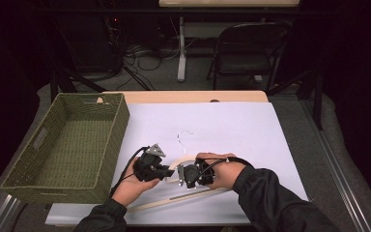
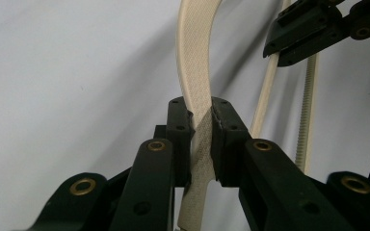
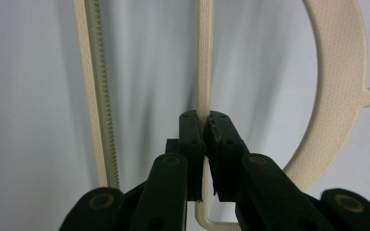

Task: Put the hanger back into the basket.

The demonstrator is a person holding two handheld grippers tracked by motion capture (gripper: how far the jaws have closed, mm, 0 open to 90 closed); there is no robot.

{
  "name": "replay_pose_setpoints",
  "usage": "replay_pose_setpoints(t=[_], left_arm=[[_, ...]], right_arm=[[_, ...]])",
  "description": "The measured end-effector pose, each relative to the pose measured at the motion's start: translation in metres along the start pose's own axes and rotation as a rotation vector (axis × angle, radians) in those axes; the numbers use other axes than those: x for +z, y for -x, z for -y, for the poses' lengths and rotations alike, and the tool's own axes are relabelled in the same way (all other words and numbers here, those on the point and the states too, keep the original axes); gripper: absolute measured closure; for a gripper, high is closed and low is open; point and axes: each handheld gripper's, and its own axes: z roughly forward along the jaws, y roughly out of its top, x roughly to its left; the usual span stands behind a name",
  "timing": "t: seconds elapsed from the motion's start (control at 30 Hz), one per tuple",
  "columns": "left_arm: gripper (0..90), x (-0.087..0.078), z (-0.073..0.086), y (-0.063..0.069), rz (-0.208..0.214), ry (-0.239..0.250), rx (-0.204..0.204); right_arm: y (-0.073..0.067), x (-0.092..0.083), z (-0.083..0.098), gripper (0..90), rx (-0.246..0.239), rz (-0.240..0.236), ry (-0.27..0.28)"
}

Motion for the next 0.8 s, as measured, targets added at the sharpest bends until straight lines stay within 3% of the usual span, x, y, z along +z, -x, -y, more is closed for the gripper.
replay_pose_setpoints(t=[0.1, 0.2, 0.27, 0.37, 0.53, 0.67, 0.8], left_arm=[[80.1, 0.001, 0.002, 0.000, 0.007, 0.000, 0.001], [80.2, 0.001, 0.003, 0.001, -0.001, -0.007, 0.018], [80.3, 0.001, 0.004, 0.001, 0.003, -0.006, 0.020], [80.4, 0.000, 0.005, 0.002, 0.002, -0.001, 0.022], [80.5, 0.000, 0.006, 0.004, 0.003, 0.003, 0.023], [80.6, -0.001, 0.006, 0.005, 0.003, 0.005, 0.029], [80.6, -0.001, 0.006, 0.005, 0.006, 0.006, 0.033]], right_arm=[[0.000, 0.002, 0.002, 83.8, 0.025, 0.004, 0.026], [0.004, 0.000, 0.005, 74.5, 0.094, -0.023, 0.064], [0.010, -0.010, 0.013, 71.8, 0.181, -0.049, 0.126], [0.020, -0.022, 0.027, 66.9, 0.299, -0.050, 0.176], [0.035, -0.029, 0.049, 63.0, 0.458, -0.040, 0.199], [0.039, -0.022, 0.050, 59.1, 0.486, -0.041, 0.179], [0.040, -0.011, 0.044, 58.8, 0.502, -0.083, 0.186]])
